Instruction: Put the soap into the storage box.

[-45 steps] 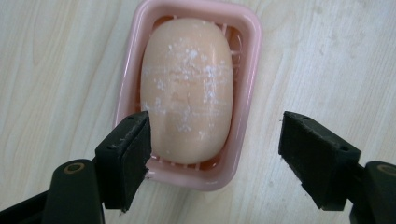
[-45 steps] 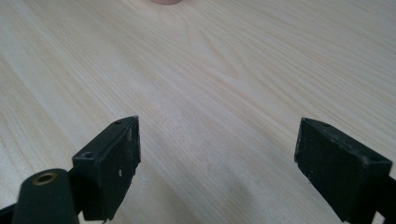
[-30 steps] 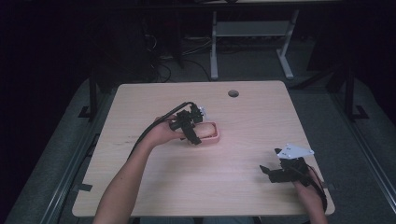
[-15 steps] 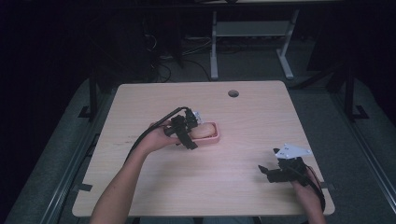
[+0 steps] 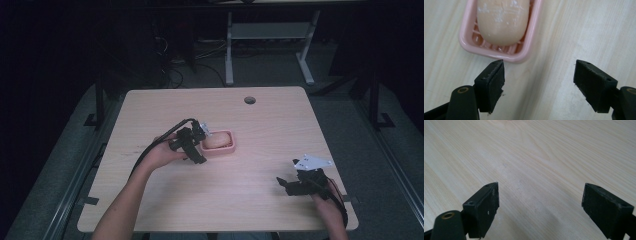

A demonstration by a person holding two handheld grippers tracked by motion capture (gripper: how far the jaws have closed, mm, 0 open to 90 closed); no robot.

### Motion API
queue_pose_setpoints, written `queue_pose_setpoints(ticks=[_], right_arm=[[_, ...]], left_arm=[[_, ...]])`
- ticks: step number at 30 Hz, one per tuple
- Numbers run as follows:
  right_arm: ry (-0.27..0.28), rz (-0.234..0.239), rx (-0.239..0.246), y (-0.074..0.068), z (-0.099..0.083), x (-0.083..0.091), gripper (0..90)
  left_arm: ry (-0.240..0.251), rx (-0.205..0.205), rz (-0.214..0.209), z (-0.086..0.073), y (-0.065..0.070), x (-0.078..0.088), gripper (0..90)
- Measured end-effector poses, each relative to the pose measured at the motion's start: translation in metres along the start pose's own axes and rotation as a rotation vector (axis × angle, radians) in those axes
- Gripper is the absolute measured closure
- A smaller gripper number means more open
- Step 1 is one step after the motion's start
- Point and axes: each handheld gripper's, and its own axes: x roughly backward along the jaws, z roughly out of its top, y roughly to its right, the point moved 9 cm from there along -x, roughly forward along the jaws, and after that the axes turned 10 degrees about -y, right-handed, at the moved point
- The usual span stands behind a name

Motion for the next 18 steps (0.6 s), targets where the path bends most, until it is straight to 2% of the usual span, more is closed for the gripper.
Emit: queue_pose_setpoints(ticks=[5,18], right_arm=[[0.002,-0.008,-0.014,0.002,-0.001,0.001,13.8],[-0.015,-0.017,-0.014,0.0,-0.002,-0.002,13.8]], left_arm=[[0.026,0.006,-0.007,-0.001,0.005,0.001,24.7],[0.039,0.015,-0.007,-0.019,0.018,0.0,24.4]])
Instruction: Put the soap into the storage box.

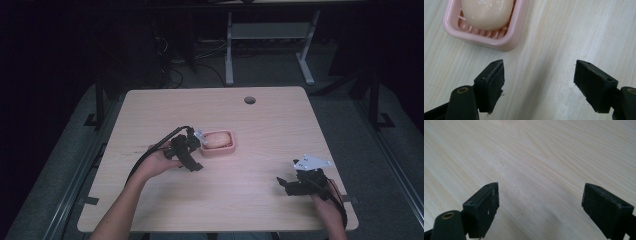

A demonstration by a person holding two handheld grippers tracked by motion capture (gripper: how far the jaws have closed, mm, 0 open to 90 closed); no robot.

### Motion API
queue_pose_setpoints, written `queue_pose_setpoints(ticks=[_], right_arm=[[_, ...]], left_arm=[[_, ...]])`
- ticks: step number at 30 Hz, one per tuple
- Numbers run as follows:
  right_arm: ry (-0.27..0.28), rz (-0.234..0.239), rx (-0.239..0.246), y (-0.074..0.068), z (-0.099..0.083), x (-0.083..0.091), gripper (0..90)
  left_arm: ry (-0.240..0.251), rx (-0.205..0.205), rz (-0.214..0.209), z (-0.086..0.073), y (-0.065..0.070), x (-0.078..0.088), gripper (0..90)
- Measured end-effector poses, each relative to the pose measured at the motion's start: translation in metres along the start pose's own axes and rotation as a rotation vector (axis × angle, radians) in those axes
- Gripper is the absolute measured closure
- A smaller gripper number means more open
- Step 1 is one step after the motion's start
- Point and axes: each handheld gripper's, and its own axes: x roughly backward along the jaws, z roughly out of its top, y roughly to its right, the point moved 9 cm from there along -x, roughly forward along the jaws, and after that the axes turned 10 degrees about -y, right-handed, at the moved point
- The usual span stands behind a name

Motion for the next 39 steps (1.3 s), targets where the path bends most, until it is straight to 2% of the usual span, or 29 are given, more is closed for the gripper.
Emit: queue_pose_setpoints(ticks=[9,20,39], right_arm=[[0.0,-0.009,-0.002,0.002,-0.001,0.0,13.8],[-0.014,-0.012,0.005,0.001,-0.002,-0.001,13.8],[-0.025,-0.018,0.006,0.002,-0.004,-0.003,13.8]], left_arm=[[0.013,0.007,0.004,-0.009,0.01,0.0,24.5],[0.022,0.012,0.009,-0.024,0.015,0.002,24.5],[0.052,0.062,0.015,-0.053,0.021,0.0,24.4]])
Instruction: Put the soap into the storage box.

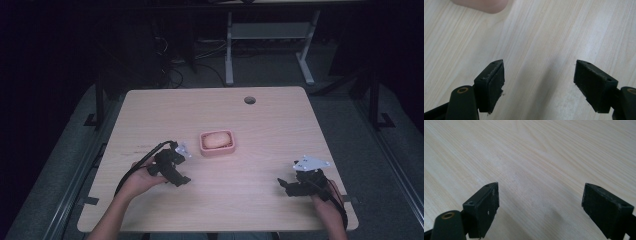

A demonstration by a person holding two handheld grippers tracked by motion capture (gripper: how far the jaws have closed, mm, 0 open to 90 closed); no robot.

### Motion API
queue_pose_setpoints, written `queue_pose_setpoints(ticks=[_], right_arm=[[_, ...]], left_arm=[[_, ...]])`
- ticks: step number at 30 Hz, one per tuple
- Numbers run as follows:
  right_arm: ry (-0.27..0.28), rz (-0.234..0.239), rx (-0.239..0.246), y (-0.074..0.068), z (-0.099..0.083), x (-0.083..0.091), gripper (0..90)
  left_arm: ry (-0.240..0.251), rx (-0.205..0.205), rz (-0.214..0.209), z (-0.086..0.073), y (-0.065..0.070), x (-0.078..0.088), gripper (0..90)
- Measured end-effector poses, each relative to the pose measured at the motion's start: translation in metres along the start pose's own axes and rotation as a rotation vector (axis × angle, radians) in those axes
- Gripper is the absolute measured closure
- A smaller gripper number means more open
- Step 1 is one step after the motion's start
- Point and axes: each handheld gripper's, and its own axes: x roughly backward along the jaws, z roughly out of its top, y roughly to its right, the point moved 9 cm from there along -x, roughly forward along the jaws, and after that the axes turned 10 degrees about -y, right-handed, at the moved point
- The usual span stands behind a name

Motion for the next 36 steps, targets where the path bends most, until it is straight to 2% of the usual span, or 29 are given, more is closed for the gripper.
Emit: queue_pose_setpoints(ticks=[5,16,27,36], right_arm=[[-0.005,-0.003,-0.003,0.0,-0.001,0.0,13.8],[-0.013,0.0,0.001,0.0,-0.002,-0.001,13.8],[-0.02,0.0,0.006,-0.001,-0.003,-0.002,13.8],[-0.022,0.007,0.017,-0.004,-0.002,-0.002,13.8]], left_arm=[[0.009,0.016,0.001,-0.01,0.001,-0.001,24.4],[0.011,0.024,0.002,-0.027,0.006,-0.001,24.4],[0.006,0.009,0.008,-0.04,0.016,0.0,24.4],[0.024,0.05,-0.018,-0.05,0.022,-0.009,24.5]])
